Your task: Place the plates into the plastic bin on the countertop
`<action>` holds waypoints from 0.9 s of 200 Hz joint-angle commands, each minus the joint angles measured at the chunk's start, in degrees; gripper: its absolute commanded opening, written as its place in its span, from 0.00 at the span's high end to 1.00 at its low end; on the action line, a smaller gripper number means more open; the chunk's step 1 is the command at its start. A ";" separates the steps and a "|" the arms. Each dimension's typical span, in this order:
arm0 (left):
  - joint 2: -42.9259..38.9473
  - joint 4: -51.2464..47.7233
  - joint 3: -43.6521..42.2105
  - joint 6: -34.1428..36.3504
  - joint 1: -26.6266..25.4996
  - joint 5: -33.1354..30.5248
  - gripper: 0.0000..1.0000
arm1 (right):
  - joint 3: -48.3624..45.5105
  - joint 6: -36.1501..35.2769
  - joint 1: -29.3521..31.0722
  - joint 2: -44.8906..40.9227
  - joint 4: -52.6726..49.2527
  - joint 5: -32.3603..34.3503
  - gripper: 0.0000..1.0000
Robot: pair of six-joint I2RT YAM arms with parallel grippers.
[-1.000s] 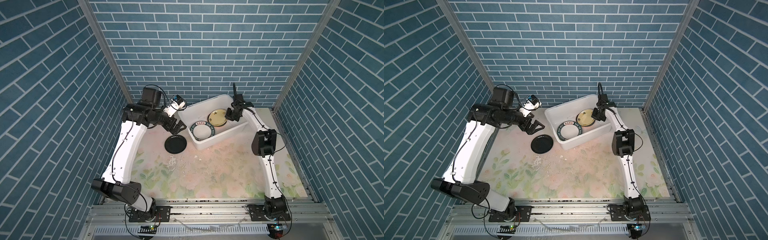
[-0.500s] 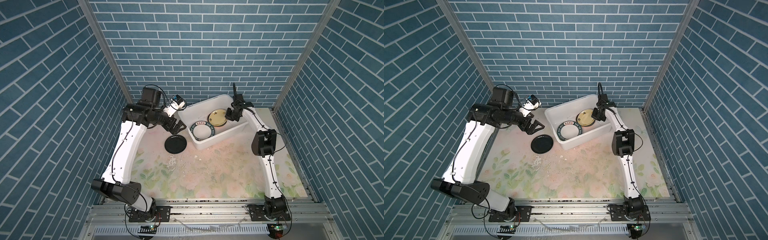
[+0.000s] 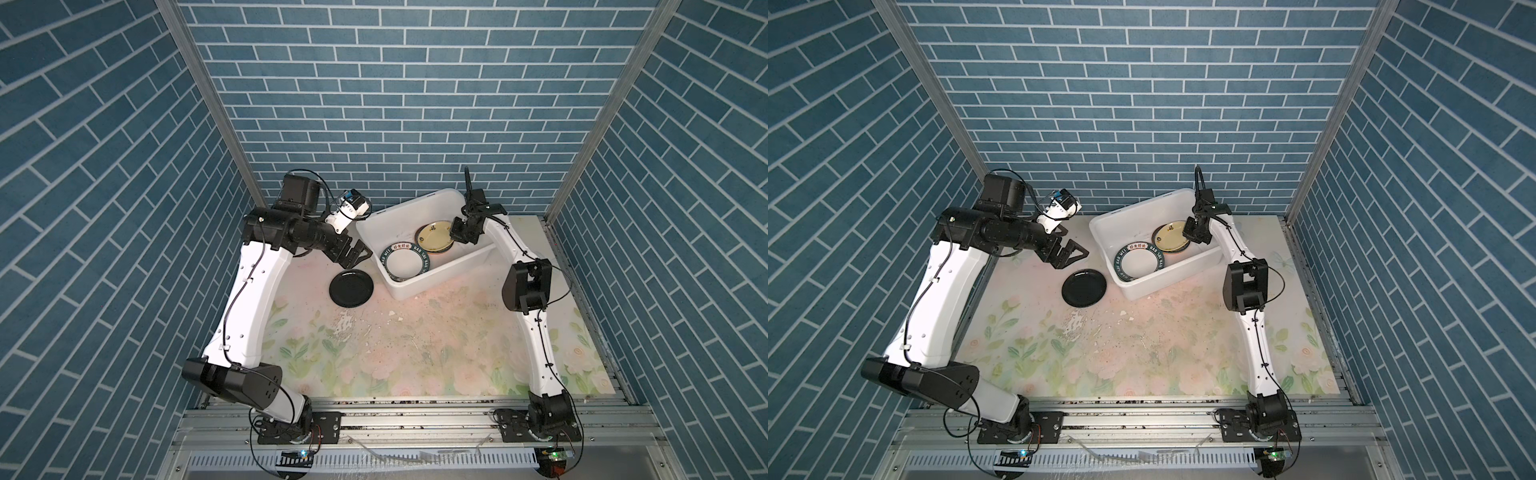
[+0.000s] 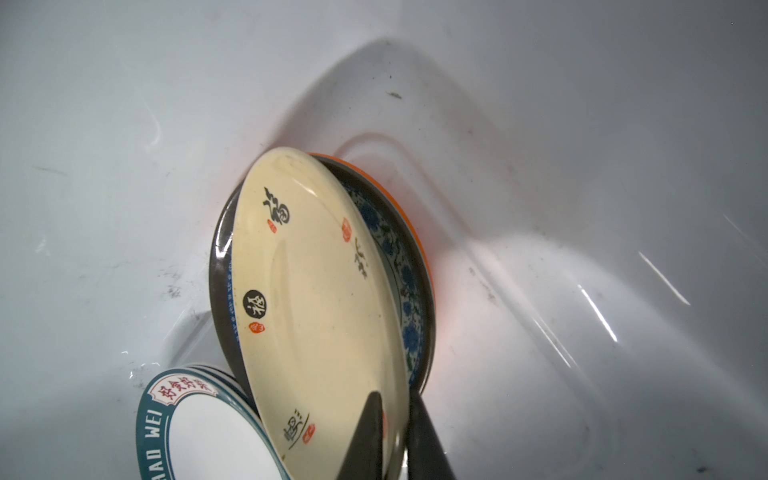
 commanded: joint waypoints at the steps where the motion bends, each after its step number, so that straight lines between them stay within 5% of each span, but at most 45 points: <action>1: -1.40 -0.45 -0.86 0.83 0.45 1.01 0.00 | 1.61 1.60 0.06 1.54 -2.18 0.83 0.86; 180: -1.83 -0.38 -2.20 1.12 1.26 1.41 0.00 | 1.57 0.64 0.03 1.24 -4.53 3.11 0.82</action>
